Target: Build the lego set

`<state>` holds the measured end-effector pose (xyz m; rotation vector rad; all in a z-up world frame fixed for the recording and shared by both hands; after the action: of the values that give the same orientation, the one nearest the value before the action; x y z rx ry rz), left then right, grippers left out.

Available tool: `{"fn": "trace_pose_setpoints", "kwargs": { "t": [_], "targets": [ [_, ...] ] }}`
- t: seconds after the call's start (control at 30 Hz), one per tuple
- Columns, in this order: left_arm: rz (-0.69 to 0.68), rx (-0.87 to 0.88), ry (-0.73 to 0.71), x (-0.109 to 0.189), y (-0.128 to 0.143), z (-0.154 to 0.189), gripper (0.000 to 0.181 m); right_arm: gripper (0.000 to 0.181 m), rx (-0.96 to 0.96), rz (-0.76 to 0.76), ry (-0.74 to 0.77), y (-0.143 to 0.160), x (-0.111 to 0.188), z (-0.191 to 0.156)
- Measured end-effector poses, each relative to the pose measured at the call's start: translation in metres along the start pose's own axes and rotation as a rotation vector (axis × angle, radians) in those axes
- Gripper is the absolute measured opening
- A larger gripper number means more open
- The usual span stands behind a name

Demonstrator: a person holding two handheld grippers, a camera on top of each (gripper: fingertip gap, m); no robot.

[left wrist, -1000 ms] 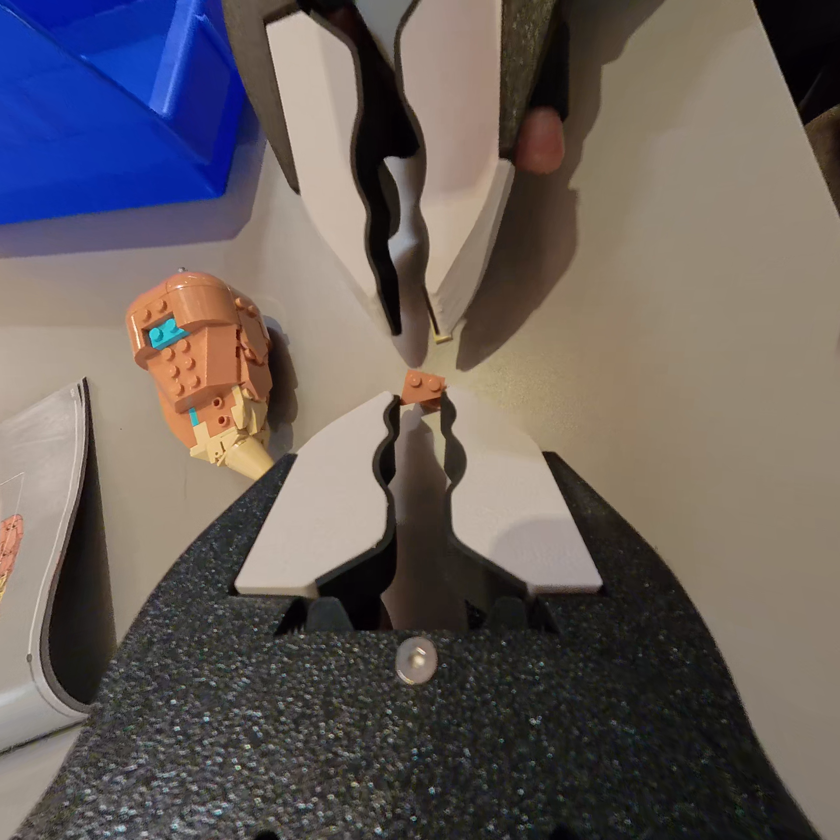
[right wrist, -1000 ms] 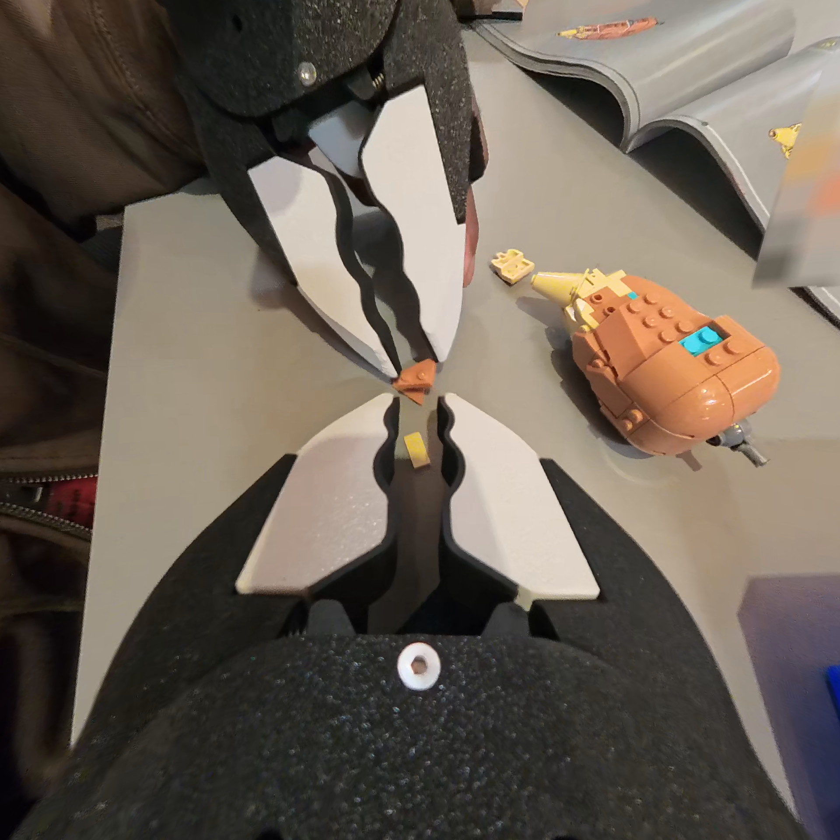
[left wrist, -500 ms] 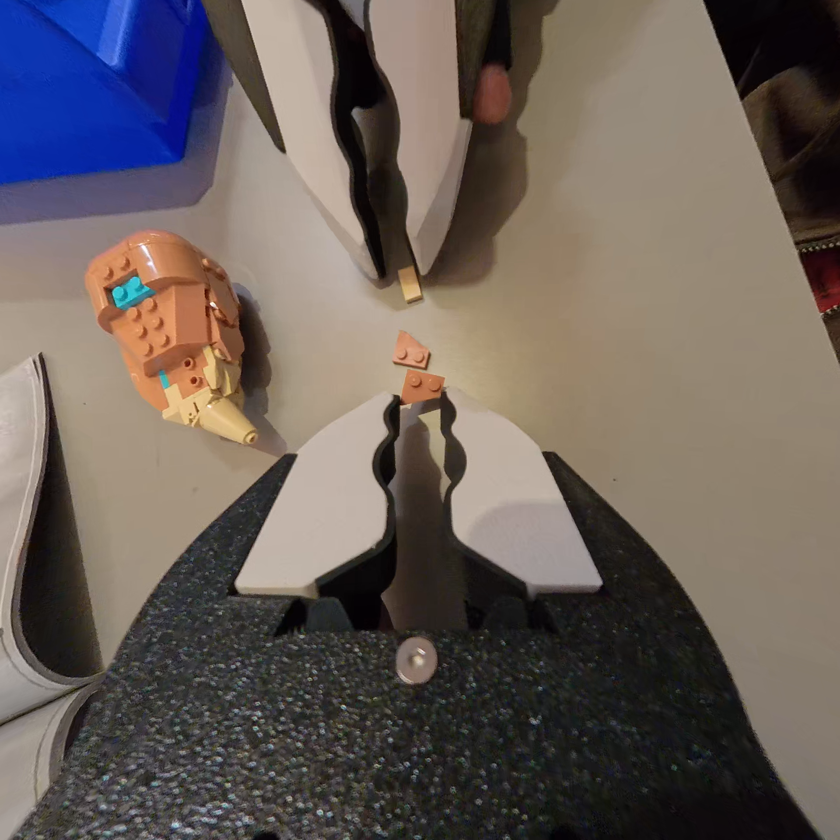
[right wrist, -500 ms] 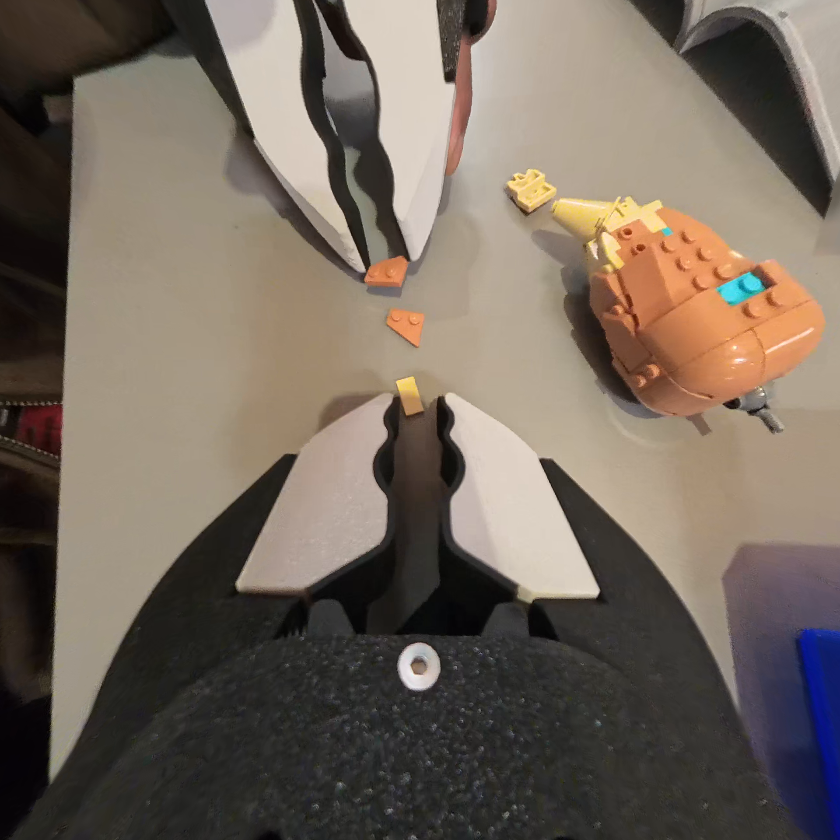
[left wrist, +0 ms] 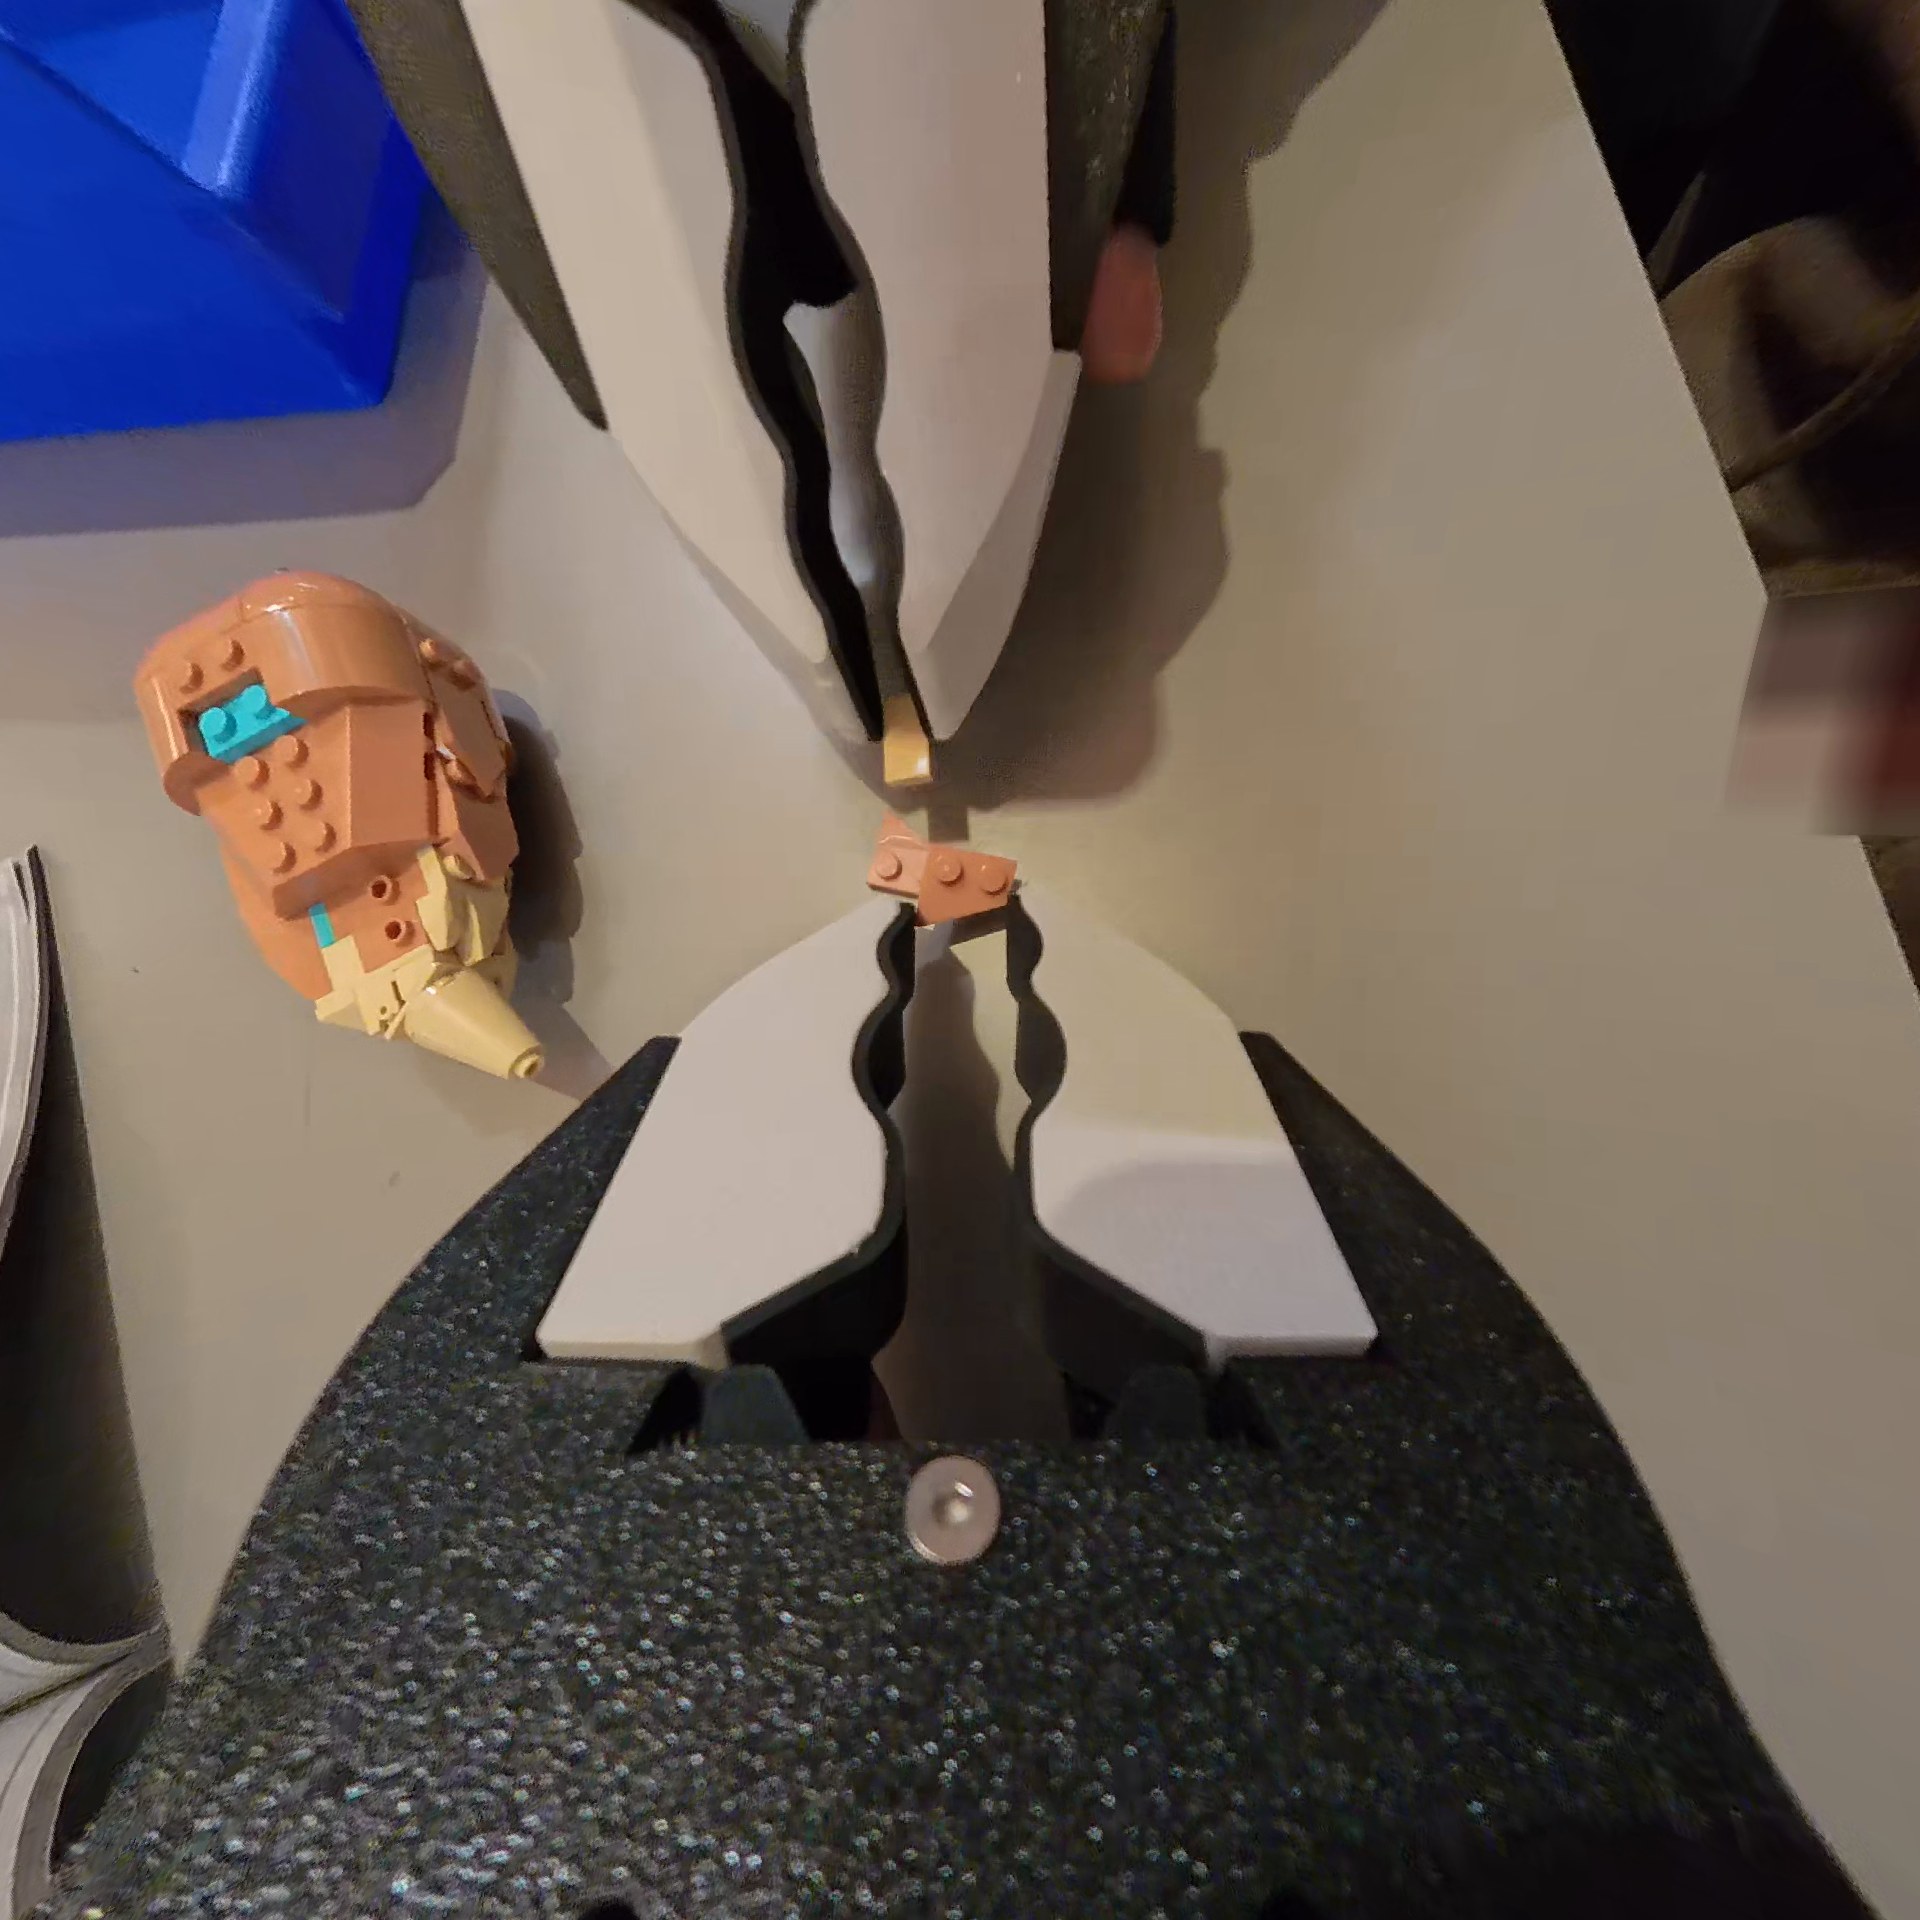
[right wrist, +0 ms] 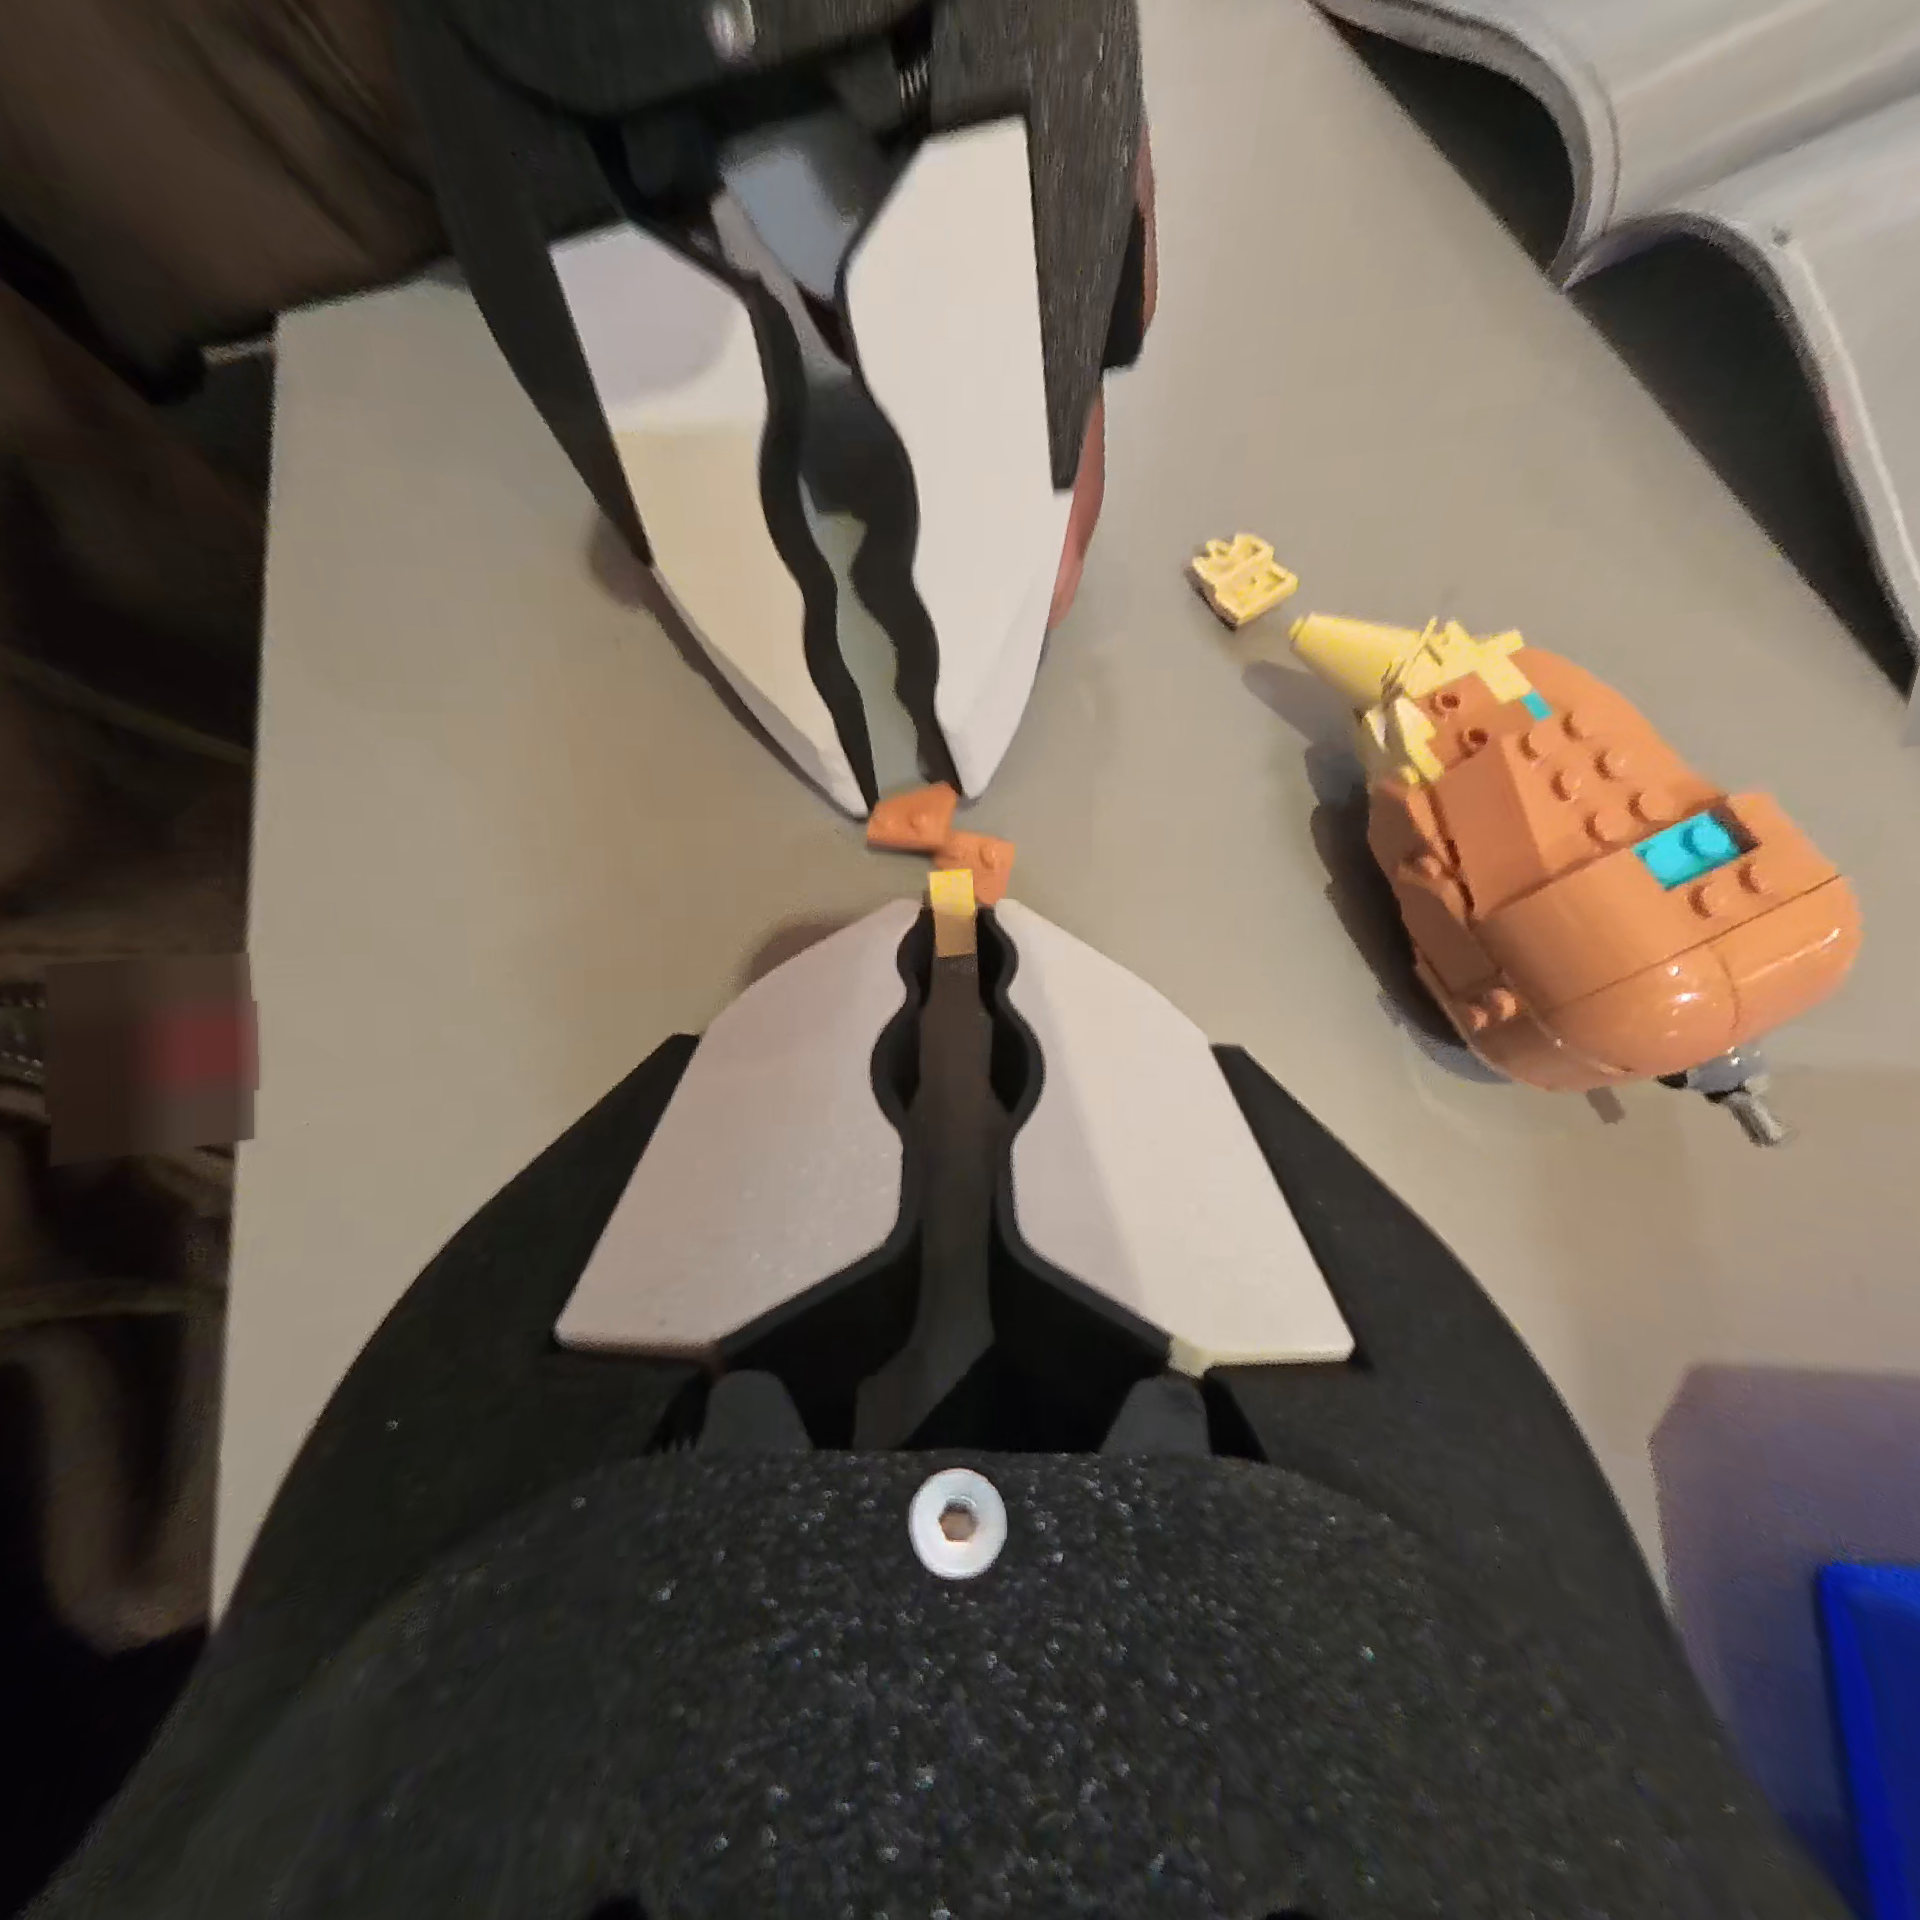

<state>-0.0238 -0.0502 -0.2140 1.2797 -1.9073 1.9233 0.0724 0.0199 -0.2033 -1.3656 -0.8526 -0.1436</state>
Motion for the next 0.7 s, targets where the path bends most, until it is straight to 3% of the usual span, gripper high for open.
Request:
{"fn": "trace_pose_setpoints", "kwargs": {
  "t": [0.03,0.7],
  "targets": [
    [0.001,0.000,0.001,-0.001,-0.001,0.000,0.017,0.008,0.002,0.001,-0.003,-0.003,-0.001,-0.001],
    [-0.020,-0.008,-0.002,-0.003,-0.001,0.003,0.016,0.008,0.042,-0.108,0.010,-0.009,-0.021,-0.010]
  ]
}}
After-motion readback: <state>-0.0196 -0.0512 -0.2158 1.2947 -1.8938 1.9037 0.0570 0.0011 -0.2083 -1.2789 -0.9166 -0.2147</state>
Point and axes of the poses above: each gripper's, where its closed fingertips meet, x back along the fingers, y out of its underside, z = x × y across the jaws, the point moved 7 cm from there along x, back along the fingers, and after that the axes turned 6 degrees about z, right-handed, at the moved point
